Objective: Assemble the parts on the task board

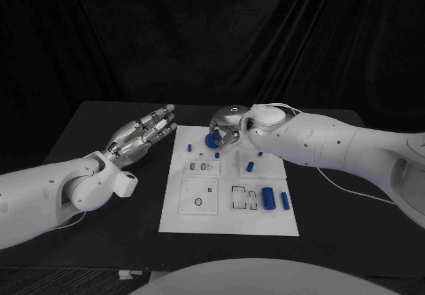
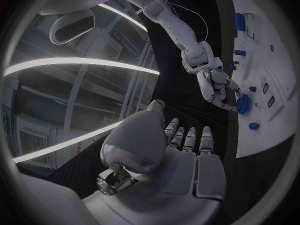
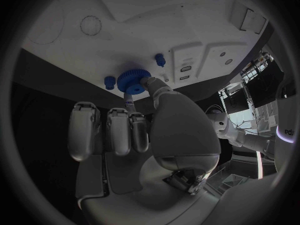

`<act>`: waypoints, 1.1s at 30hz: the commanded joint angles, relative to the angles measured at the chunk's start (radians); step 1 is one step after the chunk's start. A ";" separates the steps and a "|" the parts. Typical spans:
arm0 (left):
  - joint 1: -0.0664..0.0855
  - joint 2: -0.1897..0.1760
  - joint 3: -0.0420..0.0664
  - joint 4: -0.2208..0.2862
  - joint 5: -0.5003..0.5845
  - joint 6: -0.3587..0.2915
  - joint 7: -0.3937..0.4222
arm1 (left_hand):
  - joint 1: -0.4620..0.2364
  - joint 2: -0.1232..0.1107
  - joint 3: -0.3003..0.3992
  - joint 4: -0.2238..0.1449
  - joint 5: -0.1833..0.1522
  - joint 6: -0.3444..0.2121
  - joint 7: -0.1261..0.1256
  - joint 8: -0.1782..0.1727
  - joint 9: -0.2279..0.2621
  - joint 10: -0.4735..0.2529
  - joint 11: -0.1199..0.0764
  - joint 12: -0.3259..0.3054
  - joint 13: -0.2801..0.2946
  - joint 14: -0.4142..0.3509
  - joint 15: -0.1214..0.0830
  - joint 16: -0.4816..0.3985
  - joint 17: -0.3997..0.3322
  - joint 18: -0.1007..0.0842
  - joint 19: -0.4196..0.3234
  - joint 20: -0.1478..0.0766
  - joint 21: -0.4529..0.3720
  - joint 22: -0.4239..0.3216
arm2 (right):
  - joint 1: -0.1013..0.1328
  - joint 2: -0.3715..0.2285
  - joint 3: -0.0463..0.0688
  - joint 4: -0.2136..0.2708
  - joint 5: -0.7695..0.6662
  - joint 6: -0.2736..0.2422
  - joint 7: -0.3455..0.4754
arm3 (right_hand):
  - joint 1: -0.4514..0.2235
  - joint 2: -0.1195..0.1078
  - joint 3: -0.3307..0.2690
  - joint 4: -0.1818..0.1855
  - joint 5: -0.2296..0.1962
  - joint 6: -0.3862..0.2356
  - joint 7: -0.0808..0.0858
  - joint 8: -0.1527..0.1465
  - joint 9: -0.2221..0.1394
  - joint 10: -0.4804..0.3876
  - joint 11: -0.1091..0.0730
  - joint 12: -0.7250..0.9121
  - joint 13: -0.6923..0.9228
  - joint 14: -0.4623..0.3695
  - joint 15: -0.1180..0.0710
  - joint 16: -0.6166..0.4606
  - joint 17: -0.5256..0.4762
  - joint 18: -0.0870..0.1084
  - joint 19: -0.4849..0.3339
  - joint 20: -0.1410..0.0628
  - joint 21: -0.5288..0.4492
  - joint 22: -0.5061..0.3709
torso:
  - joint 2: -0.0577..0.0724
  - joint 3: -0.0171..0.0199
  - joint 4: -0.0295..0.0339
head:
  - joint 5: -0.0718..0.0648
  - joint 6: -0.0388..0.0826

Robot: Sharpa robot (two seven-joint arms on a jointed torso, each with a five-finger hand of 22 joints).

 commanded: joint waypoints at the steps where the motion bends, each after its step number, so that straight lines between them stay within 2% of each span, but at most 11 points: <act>1: -0.001 0.002 0.001 0.001 0.000 0.014 0.015 | 0.010 0.001 0.005 0.000 0.005 -0.005 0.001 0.004 0.001 0.001 0.009 0.003 0.000 0.001 0.008 -0.004 -0.001 0.010 -0.002 0.007 -0.003 -0.002 | -0.007 0.002 -0.002 -0.003 -0.007 0.001 -0.034 | -0.003 0.006 0.012 0.001 -0.007 -0.024 0.002 0.015 0.137 0.105 0.010 0.004 0.263 0.067 0.009 -0.006 0.071 0.000 -0.001 0.008 -0.005 0.114 | 0.000 -0.0003 0.0000 | 0.002 -0.001; 5: -0.001 0.004 0.001 0.000 0.000 0.015 0.018 | 0.010 0.001 0.005 0.000 0.005 -0.005 0.001 0.004 0.001 0.001 0.009 0.003 0.000 0.001 0.008 -0.004 -0.001 0.010 -0.002 0.007 -0.003 -0.002 | -0.007 0.004 -0.002 -0.005 -0.007 0.005 -0.037 | -0.004 0.004 0.019 -0.001 -0.007 -0.036 0.003 0.001 0.133 0.105 0.011 0.004 0.263 0.067 0.010 -0.008 0.069 0.001 -0.002 0.009 -0.008 0.113 | 0.000 -0.0004 0.0003 | 0.001 -0.001; 14: -0.001 0.005 0.001 -0.004 0.000 0.018 0.021 | 0.013 0.002 0.012 -0.003 0.008 0.001 0.007 0.006 0.002 0.001 0.014 0.004 0.001 0.001 0.009 -0.004 -0.001 0.011 -0.002 0.008 -0.003 -0.002 | -0.007 0.004 -0.002 -0.007 -0.007 0.016 -0.047 | -0.008 -0.005 0.051 -0.011 -0.004 -0.108 0.000 -0.072 0.100 0.105 0.007 0.004 0.263 0.065 0.010 -0.014 0.062 0.004 -0.008 0.009 -0.023 0.107 | 0.000 -0.0004 0.0001 | 0.003 -0.005; 22: -0.001 0.006 0.001 -0.007 0.000 0.021 0.019 | 0.013 0.001 0.016 -0.003 0.009 0.010 0.013 0.010 0.003 0.002 0.019 0.005 0.001 0.001 0.010 -0.004 -0.001 0.011 -0.002 0.010 -0.003 -0.002 | -0.007 0.003 -0.002 -0.006 -0.007 0.016 -0.045 | -0.007 0.003 0.067 -0.015 0.017 -0.116 -0.002 -0.085 0.090 0.105 0.006 0.004 0.263 0.065 0.010 -0.015 0.061 0.005 -0.009 0.009 -0.027 0.106 | 0.000 -0.0001 0.0000 | 0.004 -0.006; 29: -0.001 0.008 0.001 -0.012 0.000 0.022 0.017 | 0.013 0.001 0.017 -0.003 0.009 0.015 0.015 0.012 0.004 0.002 0.022 0.005 0.001 0.001 0.010 -0.004 -0.001 0.011 -0.002 0.010 -0.003 -0.002 | -0.007 0.001 -0.002 -0.004 -0.007 0.017 -0.042 | -0.005 0.000 0.083 -0.031 0.016 -0.172 -0.007 -0.125 0.065 0.105 0.002 0.004 0.263 0.065 0.006 -0.018 0.059 0.007 -0.013 0.006 -0.037 0.102 | 0.000 0.0000 -0.0003 | 0.005 -0.010; 33: -0.001 0.009 0.001 -0.014 0.000 0.023 0.016 | 0.013 0.001 0.018 -0.003 0.009 0.018 0.016 0.012 0.004 0.002 0.023 0.005 0.001 0.001 0.010 -0.004 -0.001 0.012 -0.002 0.010 -0.003 -0.002 | -0.007 0.000 -0.002 -0.003 -0.007 0.018 -0.039 | -0.001 0.003 0.090 -0.038 0.019 -0.188 -0.010 -0.136 0.057 0.105 -0.001 0.004 0.263 0.064 0.005 -0.021 0.055 0.008 -0.016 0.004 -0.043 0.099 | 0.000 -0.0001 -0.0001 | 0.005 -0.012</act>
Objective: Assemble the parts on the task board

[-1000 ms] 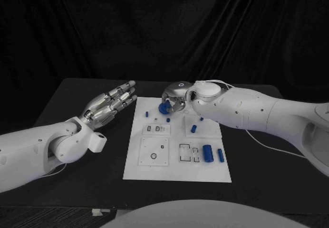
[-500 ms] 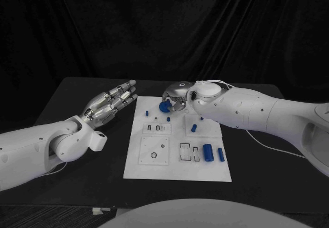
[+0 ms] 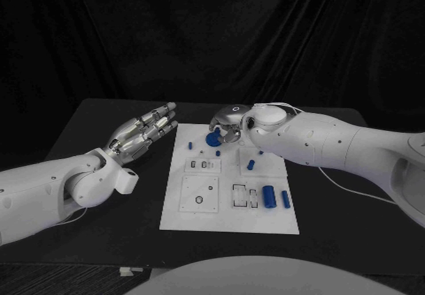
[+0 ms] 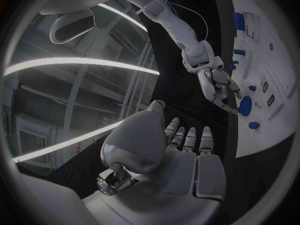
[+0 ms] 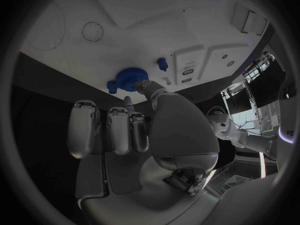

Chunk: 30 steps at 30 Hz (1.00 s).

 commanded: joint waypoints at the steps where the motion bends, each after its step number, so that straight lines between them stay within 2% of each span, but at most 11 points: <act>1: -0.001 0.003 0.001 -0.001 0.000 0.014 0.015 | 0.009 -0.003 0.008 0.001 0.005 0.007 0.005 0.004 0.001 0.002 0.008 0.005 0.001 -0.002 0.006 -0.004 -0.002 0.012 0.001 0.006 -0.003 -0.002 | -0.002 -0.002 0.000 0.002 -0.005 0.008 -0.013 | 0.002 0.006 0.014 -0.008 0.011 -0.016 -0.001 -0.014 -0.008 0.106 -0.008 0.004 0.263 0.061 0.001 -0.007 0.054 0.009 -0.009 -0.004 -0.011 0.098 | 0.000 0.0000 -0.0001 | 0.001 -0.002; 11: -0.001 0.004 0.001 -0.003 0.000 0.016 0.013 | 0.009 -0.003 0.010 0.002 0.005 0.011 0.009 0.006 0.002 0.002 0.013 0.008 0.002 -0.002 0.005 -0.004 -0.002 0.013 0.001 0.007 -0.003 -0.002 | -0.002 -0.009 0.000 0.006 -0.005 0.011 -0.005 | 0.014 0.015 0.034 -0.025 0.018 -0.048 -0.007 -0.027 -0.027 0.106 -0.014 0.004 0.263 0.059 -0.003 -0.015 0.045 0.012 -0.015 -0.007 -0.024 0.092 | 0.000 0.0000 0.0001 | 0.002 -0.003; 15: -0.001 0.004 0.001 -0.004 0.000 0.017 0.013 | 0.009 -0.003 0.010 0.002 0.005 0.011 0.009 0.006 0.002 0.002 0.013 0.008 0.002 -0.002 0.005 -0.004 -0.002 0.013 0.001 0.007 -0.003 -0.002 | 0.000 -0.021 0.000 0.017 -0.005 -0.019 0.001 | 0.015 0.017 0.037 -0.027 0.013 -0.038 -0.007 -0.025 -0.025 0.106 -0.014 0.004 0.263 0.058 -0.003 -0.017 0.042 0.012 -0.016 -0.008 -0.026 0.091 | 0.000 0.0000 0.0001 | 0.002 0.003; 16: -0.001 0.004 0.001 -0.005 0.000 0.018 0.013 | 0.009 -0.003 0.010 0.002 0.005 0.011 0.009 0.006 0.002 0.002 0.013 0.008 0.002 -0.002 0.005 -0.004 -0.002 0.013 0.001 0.007 -0.003 -0.002 | 0.005 -0.035 0.000 0.031 -0.005 -0.051 0.009 | 0.007 0.017 0.034 -0.029 -0.036 -0.014 -0.004 -0.017 -0.026 0.106 -0.012 0.004 0.263 0.058 -0.002 -0.018 0.043 0.012 -0.015 -0.008 -0.027 0.092 | 0.000 0.0000 0.0000 | 0.003 0.007; 18: -0.001 0.003 0.001 -0.005 0.000 0.018 0.013 | 0.009 -0.003 0.010 0.002 0.005 0.011 0.009 0.006 0.002 0.002 0.013 0.008 0.002 -0.002 0.005 -0.004 -0.002 0.013 0.001 0.007 -0.003 -0.002 | 0.012 -0.054 0.000 0.052 -0.005 -0.084 0.015 | -0.003 0.017 0.027 -0.025 -0.085 -0.003 -0.004 -0.012 -0.029 0.106 -0.012 0.004 0.263 0.059 -0.002 -0.017 0.045 0.011 -0.012 -0.008 -0.024 0.096 | 0.000 0.0000 0.0000 | 0.004 0.007; 19: -0.001 0.003 0.001 -0.006 0.000 0.018 0.012 | 0.009 -0.003 0.010 0.002 0.005 0.011 0.009 0.006 0.002 0.002 0.013 0.008 0.002 -0.002 0.005 -0.004 -0.002 0.013 0.001 0.007 -0.003 -0.002 | 0.019 -0.071 0.000 0.070 -0.005 -0.107 0.017 | -0.015 0.017 0.018 -0.018 -0.128 0.007 -0.004 -0.008 -0.031 0.106 -0.012 0.004 0.263 0.060 -0.002 -0.016 0.046 0.009 -0.009 -0.007 -0.020 0.099 | 0.000 0.0001 0.0000 | 0.005 0.007; 20: -0.001 0.003 0.001 -0.006 0.000 0.018 0.012 | 0.009 -0.003 0.010 0.002 0.005 0.011 0.009 0.006 0.002 0.002 0.013 0.008 0.002 -0.002 0.005 -0.004 -0.002 0.013 0.001 0.007 -0.003 -0.002 | 0.026 -0.086 0.000 0.087 -0.005 -0.123 0.018 | -0.027 0.017 0.007 -0.009 -0.179 0.013 -0.004 -0.006 -0.032 0.106 -0.011 0.004 0.263 0.060 -0.002 -0.015 0.047 0.009 -0.007 -0.007 -0.019 0.101 | 0.000 0.0002 -0.0001 | 0.006 0.007; 21: -0.001 0.003 0.001 -0.007 0.000 0.018 0.012 | 0.009 -0.003 0.010 0.002 0.005 0.011 0.009 0.006 0.002 0.002 0.013 0.008 0.002 -0.002 0.005 -0.004 -0.002 0.013 0.001 0.007 -0.003 -0.002 | 0.035 -0.107 0.000 0.110 -0.005 -0.142 0.016 | -0.054 0.017 -0.017 0.012 -0.271 0.020 -0.005 -0.004 -0.036 0.106 -0.012 0.004 0.263 0.061 -0.001 -0.016 0.047 0.008 -0.004 -0.007 -0.016 0.104 | 0.000 0.0001 -0.0002 | 0.006 0.005; 23: -0.001 0.003 0.001 -0.008 0.000 0.018 0.011 | 0.008 -0.003 0.011 0.002 0.005 0.011 0.011 0.006 0.002 0.003 0.015 0.008 0.002 -0.002 0.004 -0.004 -0.002 0.013 0.001 0.007 -0.003 -0.002 | 0.050 -0.143 0.000 0.149 -0.005 -0.166 0.012 | -0.074 0.018 -0.042 0.031 -0.346 0.029 -0.006 0.000 -0.039 0.106 -0.012 0.004 0.263 0.061 -0.002 -0.015 0.048 0.008 -0.002 -0.007 -0.016 0.106 | 0.000 0.0002 -0.0003 | 0.006 0.004; 26: -0.001 0.002 0.001 -0.008 0.000 0.018 0.010 | 0.008 -0.004 0.011 0.002 0.005 0.010 0.011 0.006 0.001 0.003 0.015 0.008 0.002 -0.002 0.004 -0.004 -0.002 0.013 0.001 0.007 -0.003 -0.002 | 0.076 -0.215 0.000 0.220 -0.005 -0.193 -0.002 | -0.095 0.016 -0.079 0.054 -0.426 0.034 -0.010 0.001 -0.046 0.106 -0.015 0.004 0.263 0.062 -0.004 -0.015 0.050 0.006 0.003 -0.008 -0.012 0.112 | 0.000 0.0001 0.0001 | 0.007 0.004; 30: -0.002 0.002 0.001 -0.010 0.000 0.019 0.008 | 0.006 -0.006 0.014 0.003 0.004 -0.018 -0.004 -0.002 -0.003 0.002 0.001 0.003 0.001 -0.002 0.008 -0.004 -0.002 0.013 0.001 0.010 -0.003 -0.002 | 0.095 -0.308 0.000 0.296 0.026 -0.207 -0.018 | -0.121 0.010 -0.123 0.089 -0.489 0.018 -0.008 -0.008 -0.056 0.106 -0.014 0.004 0.263 0.065 -0.003 -0.007 0.061 0.003 0.010 -0.008 -0.001 0.123 | -0.001 0.0000 -0.0002 | 0.010 0.005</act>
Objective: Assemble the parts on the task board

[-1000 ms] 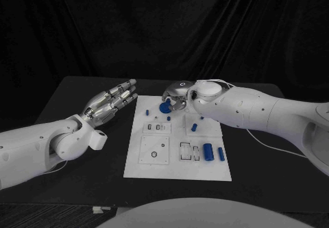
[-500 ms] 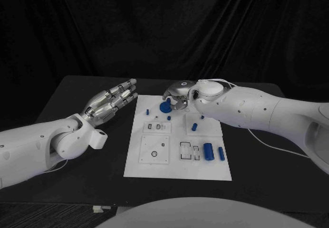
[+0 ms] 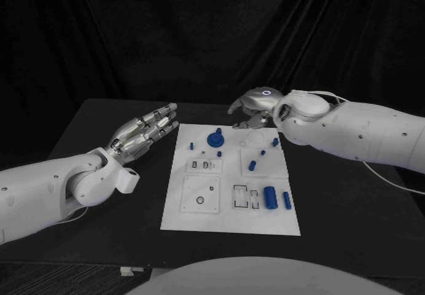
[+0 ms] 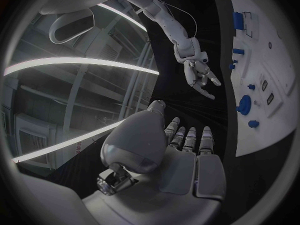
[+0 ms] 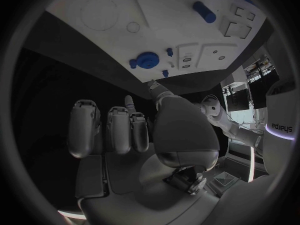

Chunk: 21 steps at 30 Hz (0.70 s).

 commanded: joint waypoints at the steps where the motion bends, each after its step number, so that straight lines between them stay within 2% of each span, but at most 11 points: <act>1: -0.002 0.001 0.001 0.000 0.000 0.012 0.009 | 0.006 -0.007 0.006 0.000 0.004 -0.032 -0.013 -0.006 -0.005 -0.001 -0.013 -0.001 0.000 -0.002 0.009 -0.004 -0.001 0.013 0.001 0.010 -0.003 -0.001 | 0.008 -0.053 -0.001 0.044 0.036 -0.070 -0.028 | -0.012 -0.002 -0.024 0.015 -0.027 -0.016 0.003 -0.008 -0.007 0.106 -0.005 0.004 0.263 0.066 -0.003 0.006 0.061 0.003 0.010 -0.001 0.009 0.123 | 0.000 0.0000 0.0000 | 0.003 0.002; 3: -0.003 0.001 0.001 0.000 0.000 0.012 0.008 | 0.005 -0.008 0.007 0.000 0.004 -0.041 -0.018 -0.009 -0.006 -0.001 -0.017 -0.002 0.000 -0.002 0.009 -0.004 -0.001 0.013 0.001 0.011 -0.003 -0.001 | 0.012 -0.094 -0.001 0.068 0.065 -0.065 -0.031 | -0.015 -0.008 -0.043 0.035 -0.042 -0.035 0.005 -0.017 -0.015 0.106 -0.004 0.004 0.263 0.065 -0.002 0.004 0.057 0.003 0.012 0.000 0.009 0.125 | -0.002 -0.0008 -0.0026 | 0.006 0.001; 4: -0.003 0.000 0.001 0.000 0.000 0.011 0.008 | 0.005 -0.009 0.008 0.000 0.004 -0.064 -0.032 -0.017 -0.008 -0.002 -0.023 -0.003 0.000 -0.002 0.009 -0.004 -0.001 0.013 0.001 0.011 -0.003 -0.001 | 0.013 -0.112 -0.001 0.078 0.075 -0.061 -0.031 | -0.013 -0.010 -0.048 0.043 -0.044 -0.055 0.004 -0.023 -0.021 0.106 -0.004 0.004 0.263 0.065 -0.002 0.004 0.057 0.003 0.012 0.000 0.009 0.126 | -0.004 -0.0010 -0.0041 | 0.008 -0.001; 7: -0.006 -0.001 0.001 0.001 0.000 0.010 0.007 | 0.003 -0.010 0.008 0.000 0.004 -0.085 -0.048 -0.024 -0.011 -0.002 -0.023 -0.003 0.000 -0.002 0.009 -0.004 -0.001 0.013 0.001 0.010 -0.003 -0.001 | 0.014 -0.166 -0.001 0.104 0.097 -0.063 -0.023 | -0.004 -0.014 -0.060 0.069 -0.041 -0.129 -0.003 -0.038 -0.043 0.106 -0.009 0.004 0.263 0.063 -0.005 -0.004 0.045 0.001 0.016 -0.001 0.017 0.133 | -0.007 -0.0014 -0.0059 | 0.010 -0.002; 8: -0.007 -0.002 0.001 0.001 0.000 0.009 0.007 | 0.002 -0.011 0.008 0.000 0.004 -0.102 -0.063 -0.030 -0.013 -0.002 -0.018 -0.004 0.000 -0.002 0.009 -0.004 -0.001 0.013 0.001 0.010 -0.003 -0.001 | 0.013 -0.182 -0.001 0.109 0.102 -0.070 -0.018 | -0.002 -0.013 -0.061 0.075 -0.039 -0.129 -0.007 -0.037 -0.045 0.106 -0.012 0.004 0.263 0.061 -0.007 -0.012 0.031 0.000 0.018 -0.002 0.020 0.136 | -0.007 -0.0015 -0.0064 | 0.010 -0.002; 10: -0.009 -0.002 0.001 -0.001 0.000 0.008 0.006 | 0.002 -0.011 0.008 0.000 0.003 -0.106 -0.068 -0.031 -0.014 -0.002 -0.016 -0.004 0.000 -0.002 0.010 -0.004 -0.001 0.013 0.001 0.011 -0.003 -0.001 | 0.010 -0.209 -0.001 0.118 0.108 -0.086 -0.008 | 0.003 -0.013 -0.065 0.087 -0.035 -0.133 -0.015 -0.036 -0.049 0.106 -0.018 0.004 0.263 0.061 -0.011 -0.014 0.027 0.000 0.019 -0.006 0.021 0.137 | -0.009 -0.0026 -0.0058 | 0.006 -0.003; 13: -0.011 -0.002 0.001 -0.001 0.000 0.005 0.006 | 0.000 -0.012 0.008 -0.002 0.004 -0.138 -0.093 -0.041 -0.018 -0.002 -0.010 -0.004 0.000 -0.002 0.010 -0.004 -0.001 0.012 0.001 0.010 -0.003 -0.001 | 0.002 -0.244 -0.001 0.134 0.113 -0.112 0.005 | 0.016 -0.017 -0.073 0.113 -0.030 -0.070 -0.021 -0.017 -0.042 0.106 -0.023 0.004 0.263 0.061 -0.018 -0.016 0.023 0.001 0.018 -0.013 0.018 0.137 | -0.013 -0.0029 -0.0076 | 0.008 -0.004; 15: -0.013 -0.002 0.001 0.000 0.000 0.002 0.005 | -0.001 -0.012 0.008 -0.002 0.003 -0.173 -0.102 -0.049 -0.023 -0.002 -0.023 -0.009 -0.002 -0.002 0.012 -0.004 -0.001 0.011 0.001 0.011 -0.003 -0.001 | -0.007 -0.271 -0.001 0.146 0.115 -0.135 0.016 | 0.026 -0.021 -0.076 0.126 -0.026 -0.023 -0.017 -0.003 -0.037 0.106 -0.021 0.004 0.263 0.062 -0.019 -0.014 0.024 -0.001 0.021 -0.015 0.021 0.141 | -0.013 -0.0027 -0.0075 | 0.008 -0.005; 16: -0.014 -0.001 0.001 0.000 0.000 0.001 0.004 | -0.002 -0.012 0.008 -0.002 0.003 -0.183 -0.113 -0.051 -0.025 -0.003 -0.023 -0.012 -0.002 -0.002 0.013 -0.004 -0.001 0.011 0.001 0.011 -0.003 -0.001 | -0.012 -0.281 -0.001 0.150 0.116 -0.143 0.020 | 0.029 -0.022 -0.077 0.129 -0.025 -0.017 -0.018 -0.001 -0.037 0.106 -0.021 0.004 0.263 0.063 -0.020 -0.013 0.025 -0.001 0.021 -0.015 0.022 0.141 | -0.012 -0.0029 -0.0075 | 0.007 -0.005; 21: -0.016 0.001 0.001 -0.003 0.000 -0.003 0.004 | -0.004 -0.012 0.008 -0.003 0.003 -0.209 -0.123 -0.055 -0.029 -0.003 -0.029 -0.017 -0.004 -0.002 0.012 -0.004 -0.001 0.010 0.001 0.011 -0.003 -0.001 | -0.039 -0.306 -0.001 0.148 0.117 -0.158 0.026 | 0.044 -0.027 -0.078 0.137 -0.020 -0.008 -0.020 0.003 -0.039 0.106 -0.022 0.004 0.263 0.063 -0.022 -0.011 0.026 -0.001 0.022 -0.017 0.023 0.143 | -0.012 -0.0027 -0.0075 | 0.006 -0.005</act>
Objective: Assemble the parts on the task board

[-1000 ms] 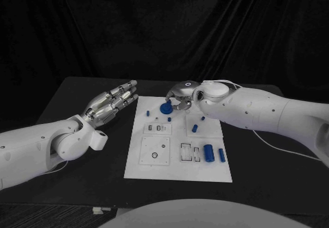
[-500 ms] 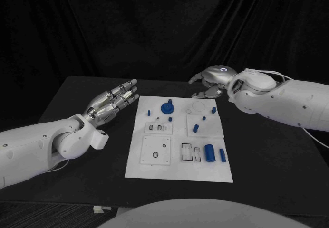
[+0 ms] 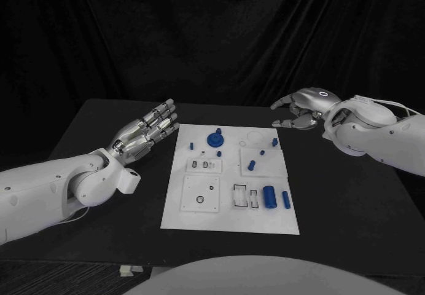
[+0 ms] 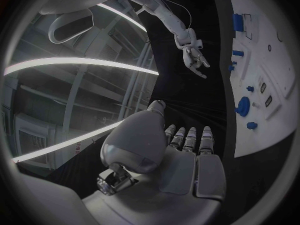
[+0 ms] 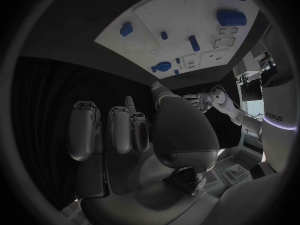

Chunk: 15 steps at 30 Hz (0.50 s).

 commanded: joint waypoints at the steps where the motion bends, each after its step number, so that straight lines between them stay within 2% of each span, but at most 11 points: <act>1: -0.003 0.002 0.001 -0.001 0.000 -0.003 0.009 | 0.001 -0.006 0.005 -0.002 0.003 -0.018 -0.012 -0.005 -0.003 0.001 -0.004 -0.006 -0.002 -0.002 0.005 -0.004 -0.001 0.010 -0.003 0.008 -0.003 -0.001 | -0.016 -0.007 0.000 -0.002 0.016 -0.058 0.016 | 0.012 -0.001 -0.001 0.008 0.005 0.008 0.001 0.004 -0.002 0.106 -0.004 0.004 0.263 0.063 -0.008 -0.001 0.026 -0.001 0.016 -0.006 0.005 0.143 | -0.001 0.0000 0.0001 | 0.000 0.000; 3: -0.005 0.002 0.001 -0.001 0.000 -0.004 0.009 | 0.000 -0.006 0.005 -0.002 0.003 -0.026 -0.036 -0.007 -0.005 0.001 0.000 -0.006 -0.002 -0.002 0.006 -0.004 -0.001 0.010 -0.003 0.008 -0.003 -0.001 | -0.027 -0.007 0.000 -0.013 0.016 -0.057 0.016 | 0.018 -0.003 -0.001 0.009 0.005 0.011 0.002 0.005 -0.003 0.106 -0.004 0.004 0.263 0.063 -0.009 -0.002 0.024 -0.001 0.016 -0.007 0.004 0.143 | -0.001 0.0001 0.0004 | 0.000 0.002; 6: -0.007 0.002 0.001 -0.002 0.000 -0.005 0.009 | -0.001 -0.005 0.006 -0.002 0.003 -0.033 -0.053 -0.008 -0.006 0.001 -0.003 -0.006 -0.002 -0.002 0.006 -0.004 -0.001 0.010 -0.003 0.008 -0.003 -0.001 | -0.039 -0.002 0.000 -0.031 0.016 -0.054 0.017 | 0.023 -0.005 -0.001 0.011 0.004 0.013 0.002 0.006 -0.004 0.106 -0.004 0.004 0.263 0.063 -0.009 -0.002 0.023 0.000 0.015 -0.007 0.003 0.143 | -0.001 -0.0003 0.0001 | 0.000 0.002; 8: -0.008 0.002 0.001 -0.002 0.000 -0.004 0.009 | -0.002 -0.004 0.007 -0.003 0.003 -0.035 -0.087 -0.009 -0.007 0.001 0.000 -0.007 -0.002 -0.002 0.007 -0.004 -0.001 0.010 -0.003 0.008 -0.003 -0.001 | -0.045 0.003 0.000 -0.044 0.016 -0.052 0.018 | 0.028 -0.006 -0.002 0.013 0.003 0.016 0.003 0.007 -0.005 0.106 -0.004 0.004 0.263 0.063 -0.009 -0.003 0.022 0.000 0.014 -0.007 0.002 0.142 | -0.001 -0.0003 0.0002 | 0.000 0.002; 15: -0.011 0.002 0.001 -0.004 0.000 0.002 0.005 | -0.002 -0.004 0.007 -0.002 0.003 -0.028 -0.085 -0.007 -0.005 0.001 0.003 -0.006 -0.002 -0.002 0.006 -0.004 -0.001 0.010 -0.003 0.007 -0.003 -0.001 | -0.059 0.023 0.000 -0.082 0.016 -0.037 0.021 | 0.039 -0.010 -0.003 0.017 0.000 0.022 0.006 0.010 -0.006 0.106 -0.003 0.004 0.263 0.062 -0.007 -0.004 0.020 0.000 0.014 -0.007 0.000 0.142 | -0.001 -0.0002 0.0002 | -0.003 0.004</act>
